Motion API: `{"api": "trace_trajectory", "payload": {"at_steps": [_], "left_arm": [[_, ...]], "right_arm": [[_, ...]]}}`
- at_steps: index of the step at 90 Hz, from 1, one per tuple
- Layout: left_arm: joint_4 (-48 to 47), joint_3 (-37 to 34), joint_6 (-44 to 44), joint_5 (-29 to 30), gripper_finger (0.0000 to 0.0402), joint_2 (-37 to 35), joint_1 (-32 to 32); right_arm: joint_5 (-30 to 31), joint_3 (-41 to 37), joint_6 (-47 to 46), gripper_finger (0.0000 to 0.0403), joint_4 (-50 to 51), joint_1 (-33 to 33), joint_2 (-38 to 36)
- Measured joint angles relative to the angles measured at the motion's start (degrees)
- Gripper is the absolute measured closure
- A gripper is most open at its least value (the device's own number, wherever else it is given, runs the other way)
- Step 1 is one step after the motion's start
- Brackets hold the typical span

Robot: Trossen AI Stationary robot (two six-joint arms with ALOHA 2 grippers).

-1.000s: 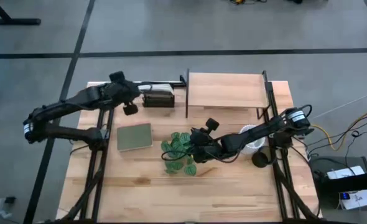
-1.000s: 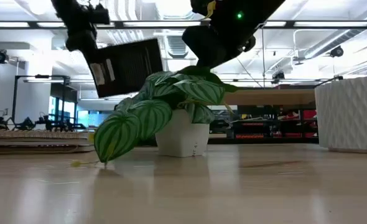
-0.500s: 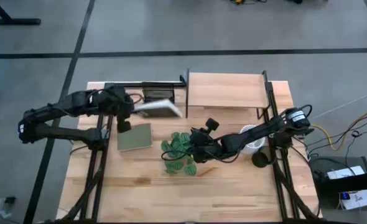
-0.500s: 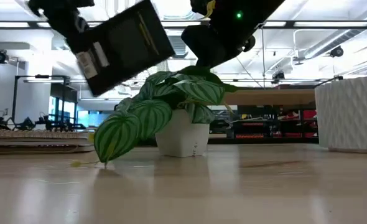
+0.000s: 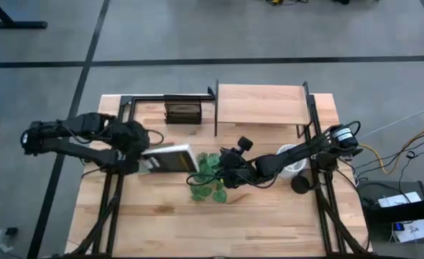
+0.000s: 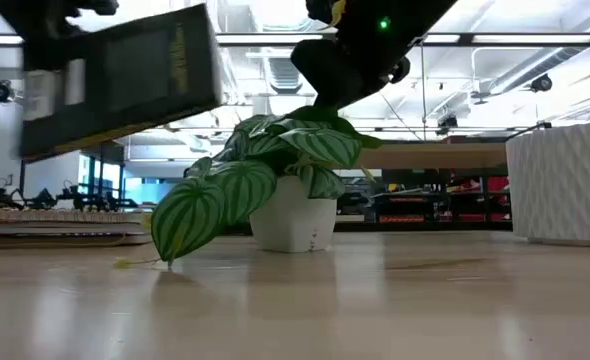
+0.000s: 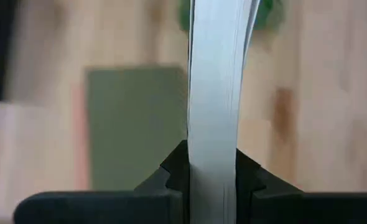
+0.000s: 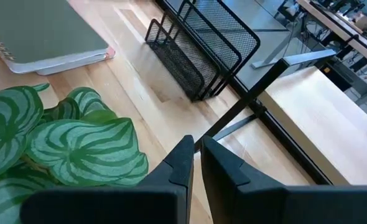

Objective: Stock shelves
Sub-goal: Remove the black book from the black mesh bookshelf

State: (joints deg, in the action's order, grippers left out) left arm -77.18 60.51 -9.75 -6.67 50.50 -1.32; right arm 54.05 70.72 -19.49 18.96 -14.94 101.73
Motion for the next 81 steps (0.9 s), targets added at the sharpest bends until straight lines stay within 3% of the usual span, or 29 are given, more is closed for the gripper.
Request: {"api": "trace_trajectory", "payload": {"at_steps": [20,30,38,50,55,81], "left_arm": [[-10.02,-0.68,-8.87,0.68,0.0365,-0.03,-0.98],[-10.15,-0.72,-9.39,2.57,0.0365,-0.17,-0.94],[-9.85,-0.61,-9.62,10.17,0.0364,0.0,-0.99],[-9.84,-0.59,-9.89,29.39,0.0356,0.17,-0.95],[-9.91,-0.59,-10.12,33.79,0.0354,0.2,-0.9],[-9.85,-4.29,-15.61,33.05,0.0365,0.19,-1.41]], "right_arm": [[-0.01,0.0,0.0,0.0389,-0.04,0.0,0.0],[-0.01,0.0,0.0,0.0389,-0.29,0.0,0.0],[0.0,0.0,-0.02,0.0389,-0.51,0.05,0.0],[0.01,0.0,0.0,0.0389,-0.52,0.21,0.0],[0.01,0.0,0.0,0.0389,-0.55,0.28,0.0],[-0.01,0.0,0.0,0.0389,-0.57,0.37,0.0]]}}
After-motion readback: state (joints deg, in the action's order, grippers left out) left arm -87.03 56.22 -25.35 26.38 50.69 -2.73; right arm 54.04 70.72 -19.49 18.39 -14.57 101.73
